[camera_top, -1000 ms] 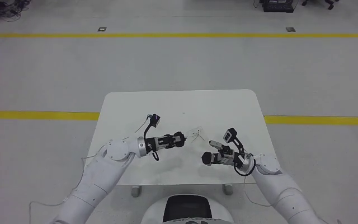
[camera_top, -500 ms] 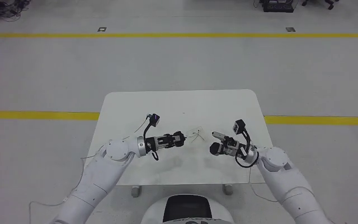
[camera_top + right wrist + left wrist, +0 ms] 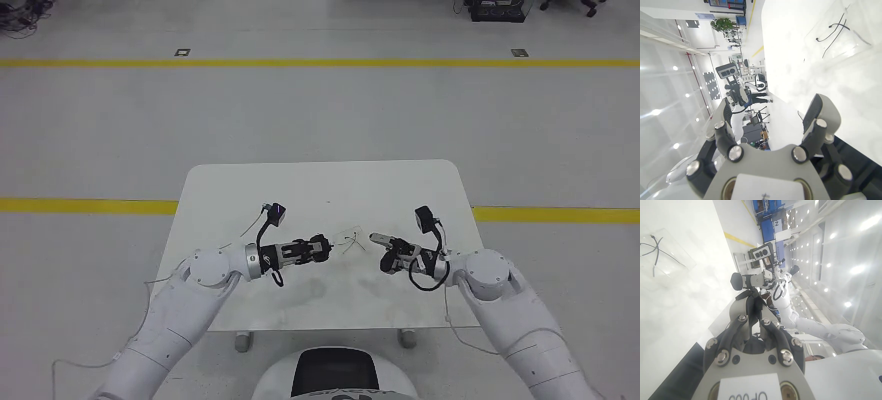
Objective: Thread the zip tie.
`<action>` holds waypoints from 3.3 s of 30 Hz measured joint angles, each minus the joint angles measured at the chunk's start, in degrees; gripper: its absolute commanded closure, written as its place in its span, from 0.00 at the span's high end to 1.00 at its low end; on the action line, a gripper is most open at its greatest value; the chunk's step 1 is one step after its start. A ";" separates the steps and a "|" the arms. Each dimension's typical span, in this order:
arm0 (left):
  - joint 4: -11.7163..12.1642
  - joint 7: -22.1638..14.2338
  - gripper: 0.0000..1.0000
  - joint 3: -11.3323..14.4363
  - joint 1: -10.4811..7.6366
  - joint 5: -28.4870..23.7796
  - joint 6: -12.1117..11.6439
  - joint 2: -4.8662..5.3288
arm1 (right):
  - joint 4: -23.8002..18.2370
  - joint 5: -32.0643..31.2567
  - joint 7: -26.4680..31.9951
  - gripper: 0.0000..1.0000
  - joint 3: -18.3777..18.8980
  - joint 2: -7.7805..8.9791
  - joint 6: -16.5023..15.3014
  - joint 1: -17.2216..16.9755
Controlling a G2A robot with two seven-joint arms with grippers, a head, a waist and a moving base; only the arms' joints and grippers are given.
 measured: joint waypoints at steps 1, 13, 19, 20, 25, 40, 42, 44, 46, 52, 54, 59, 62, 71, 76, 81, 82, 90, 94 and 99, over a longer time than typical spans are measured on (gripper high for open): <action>0.00 0.00 0.00 0.00 0.00 0.00 0.00 0.00 | -0.42 -0.97 -0.54 1.00 -0.16 0.03 0.42 0.25; 0.00 0.00 0.00 0.00 0.00 0.00 0.00 0.00 | 5.90 -13.39 -0.33 1.00 -8.54 -1.34 16.88 15.17; 0.00 0.00 0.00 0.00 0.00 0.00 0.00 0.00 | 14.50 -14.13 -0.89 1.00 -16.73 -4.35 16.83 22.13; 0.00 0.00 0.00 0.00 0.00 0.00 0.00 0.00 | 14.96 -13.71 -0.67 1.00 -17.35 -4.58 16.83 22.44; 0.00 0.00 0.00 0.00 0.00 0.00 0.00 0.00 | 15.05 -13.59 -0.62 1.00 -17.40 -4.59 16.83 22.47; 0.00 0.00 0.00 0.00 0.00 0.00 0.00 0.00 | 19.08 -21.71 0.51 1.00 -23.23 -7.33 16.83 28.16; 0.00 0.00 0.00 0.00 0.00 0.00 0.00 0.00 | 21.81 -22.54 1.38 1.00 -24.89 -8.84 16.83 30.56; 0.00 0.00 0.00 0.00 0.00 0.00 0.00 0.00 | 24.71 -22.96 2.14 1.00 -26.13 -10.27 16.83 32.57; 0.00 0.00 0.00 0.00 0.00 0.00 0.00 0.00 | 28.44 -23.90 2.28 1.00 -27.48 -12.14 16.83 34.93; 0.00 0.00 0.00 0.00 0.00 0.00 0.00 0.00 | 38.59 -26.43 3.16 1.00 -30.27 -17.93 16.83 39.92; 0.00 0.00 0.00 0.00 0.00 0.00 0.00 0.00 | 42.41 -27.50 3.04 1.00 -30.78 -20.06 16.83 41.27; 0.00 0.00 0.00 0.00 0.00 0.00 0.00 0.00 | 45.27 -28.32 1.71 1.00 -30.80 -21.94 16.83 42.07; 0.00 0.00 0.00 0.00 0.00 0.00 0.00 0.00 | 45.17 -28.28 1.81 1.00 -30.80 -21.88 16.83 42.05; 0.00 0.00 0.00 0.00 0.00 0.00 0.00 0.00 | 45.18 -28.28 1.80 1.00 -30.80 -21.89 16.83 42.05; -0.02 0.11 0.00 0.02 0.03 0.00 0.07 0.00 | 45.18 -28.28 1.80 1.00 -30.80 -21.89 16.83 42.05; 0.67 -0.18 0.00 -1.45 0.78 -1.33 0.61 0.60 | 45.18 -28.28 1.80 1.00 -30.80 -21.89 16.83 42.05; 1.04 -0.56 0.00 -2.03 0.96 -1.70 0.52 0.79 | 45.18 -28.28 1.80 1.00 -30.80 -21.89 16.83 42.05; 3.15 -6.64 0.00 -7.65 2.87 -7.20 -0.01 2.59 | 45.18 -28.28 1.80 1.00 -30.80 -21.89 16.83 42.05; 2.83 -8.48 0.00 -8.80 3.46 -9.87 0.00 2.91 | 45.18 -28.28 1.80 1.00 -30.80 -21.89 16.83 42.05; 2.91 -8.64 0.00 -8.84 3.49 -10.45 0.00 2.90 | 44.82 -28.31 1.37 1.00 -30.78 -21.89 16.73 41.73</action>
